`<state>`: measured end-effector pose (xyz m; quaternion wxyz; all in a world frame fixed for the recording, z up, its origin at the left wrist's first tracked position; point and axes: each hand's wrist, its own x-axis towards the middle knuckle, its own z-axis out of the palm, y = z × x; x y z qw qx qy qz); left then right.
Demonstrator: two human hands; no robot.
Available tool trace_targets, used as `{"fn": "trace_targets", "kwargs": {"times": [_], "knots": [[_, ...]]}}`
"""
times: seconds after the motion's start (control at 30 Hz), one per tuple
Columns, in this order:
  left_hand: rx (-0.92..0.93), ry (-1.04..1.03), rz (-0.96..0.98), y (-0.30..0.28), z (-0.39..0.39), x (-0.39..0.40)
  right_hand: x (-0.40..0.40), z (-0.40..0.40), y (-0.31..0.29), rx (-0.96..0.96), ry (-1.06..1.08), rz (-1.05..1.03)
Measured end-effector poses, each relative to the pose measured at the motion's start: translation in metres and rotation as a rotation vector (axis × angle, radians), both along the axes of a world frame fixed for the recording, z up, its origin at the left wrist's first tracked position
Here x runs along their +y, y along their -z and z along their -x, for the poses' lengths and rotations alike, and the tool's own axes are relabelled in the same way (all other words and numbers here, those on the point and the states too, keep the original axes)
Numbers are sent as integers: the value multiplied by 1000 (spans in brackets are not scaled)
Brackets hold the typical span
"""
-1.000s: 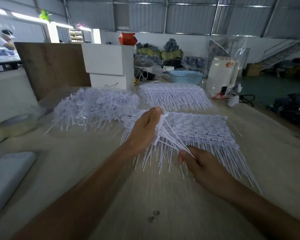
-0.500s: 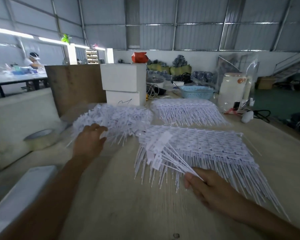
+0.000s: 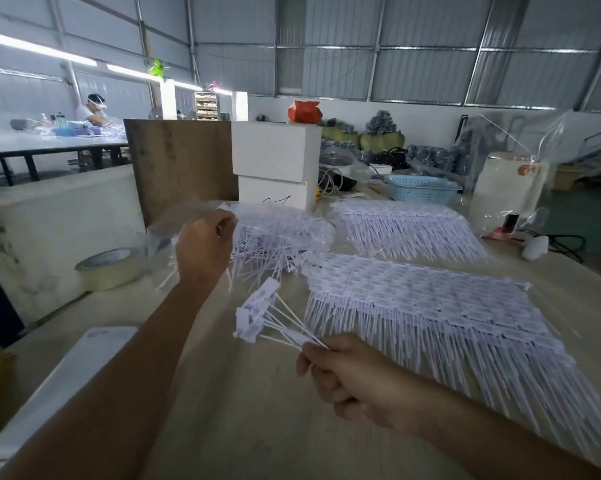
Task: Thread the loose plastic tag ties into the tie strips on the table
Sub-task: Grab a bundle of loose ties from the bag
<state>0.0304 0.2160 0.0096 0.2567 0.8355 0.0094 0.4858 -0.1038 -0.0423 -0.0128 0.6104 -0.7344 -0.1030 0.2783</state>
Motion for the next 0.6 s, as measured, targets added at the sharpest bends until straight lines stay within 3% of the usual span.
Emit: {"fn": "trace_targets", "kwargs": {"times": [0.17, 0.43, 0.6], "knots": [[-146, 145, 0, -6, 2, -17, 55, -56, -5, 141, 168, -212], [-146, 128, -28, -3, 14, -34, 131, -164, -24, 202, 622, -603], [-144, 109, 38, 0, 20, -40, 134, -204, -22, 155, 827, -611]]}}
